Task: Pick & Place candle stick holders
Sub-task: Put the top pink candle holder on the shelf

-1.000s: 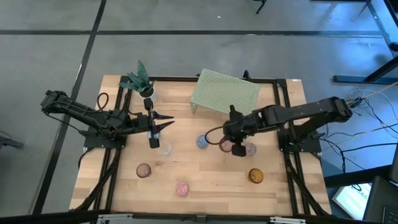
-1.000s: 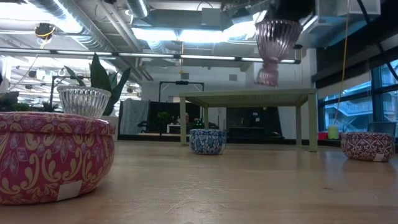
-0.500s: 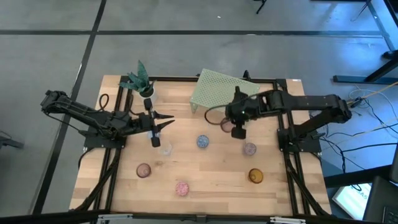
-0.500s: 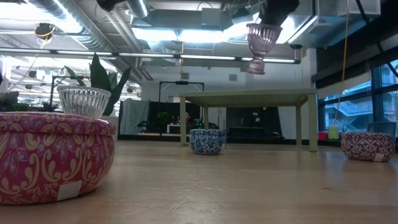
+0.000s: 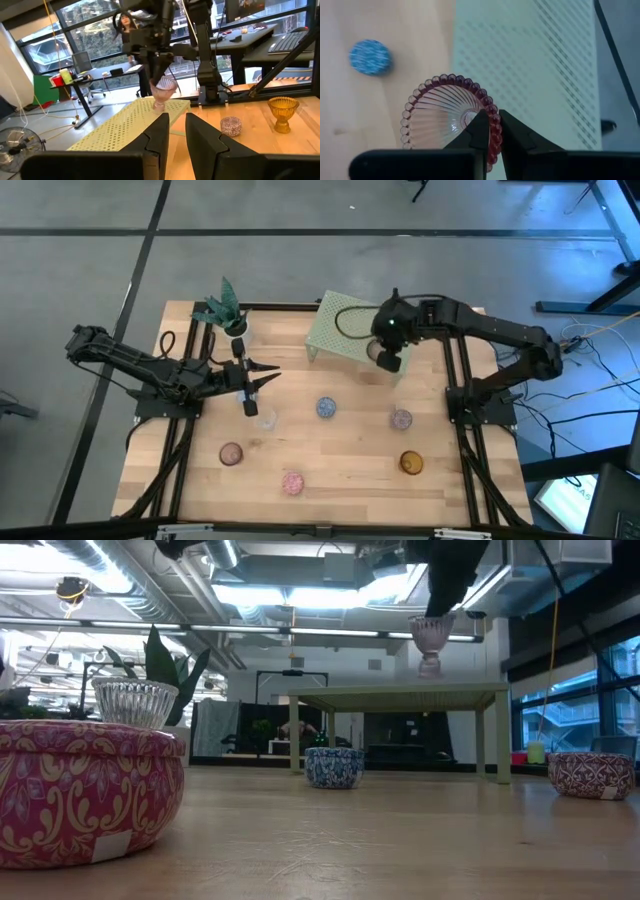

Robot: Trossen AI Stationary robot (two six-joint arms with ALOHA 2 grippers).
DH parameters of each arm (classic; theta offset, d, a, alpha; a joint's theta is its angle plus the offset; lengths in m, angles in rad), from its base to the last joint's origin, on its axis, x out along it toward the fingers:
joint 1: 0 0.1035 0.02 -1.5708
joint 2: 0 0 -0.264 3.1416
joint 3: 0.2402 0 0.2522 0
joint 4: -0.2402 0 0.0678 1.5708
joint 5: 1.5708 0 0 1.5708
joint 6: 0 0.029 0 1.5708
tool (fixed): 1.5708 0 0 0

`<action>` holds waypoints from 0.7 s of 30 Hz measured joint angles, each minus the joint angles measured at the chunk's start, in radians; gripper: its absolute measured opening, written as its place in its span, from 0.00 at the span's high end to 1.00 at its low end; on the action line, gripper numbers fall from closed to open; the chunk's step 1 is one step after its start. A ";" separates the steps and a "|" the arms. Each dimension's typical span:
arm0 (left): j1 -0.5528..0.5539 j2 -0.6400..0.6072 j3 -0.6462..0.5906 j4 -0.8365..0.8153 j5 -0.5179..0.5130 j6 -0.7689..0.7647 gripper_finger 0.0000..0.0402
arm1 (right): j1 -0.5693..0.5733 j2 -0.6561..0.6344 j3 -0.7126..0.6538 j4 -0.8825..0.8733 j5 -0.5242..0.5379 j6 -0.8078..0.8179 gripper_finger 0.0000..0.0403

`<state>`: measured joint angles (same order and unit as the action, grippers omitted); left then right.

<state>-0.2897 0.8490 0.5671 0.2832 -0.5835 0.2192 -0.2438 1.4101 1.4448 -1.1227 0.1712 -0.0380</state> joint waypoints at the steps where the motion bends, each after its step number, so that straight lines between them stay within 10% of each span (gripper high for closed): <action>1: 0.000 0.000 0.000 0.000 0.000 0.000 0.85 | -0.018 0.000 0.000 -0.008 -0.003 0.000 0.92; 21: 0.000 0.000 0.000 -0.003 0.000 0.000 0.85 | -0.290 0.000 0.000 -0.031 -0.076 -0.051 0.94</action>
<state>-0.2901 0.8490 0.5671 0.2798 -0.5835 0.2195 -0.5337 1.4105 1.4445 -1.1534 0.0956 -0.0892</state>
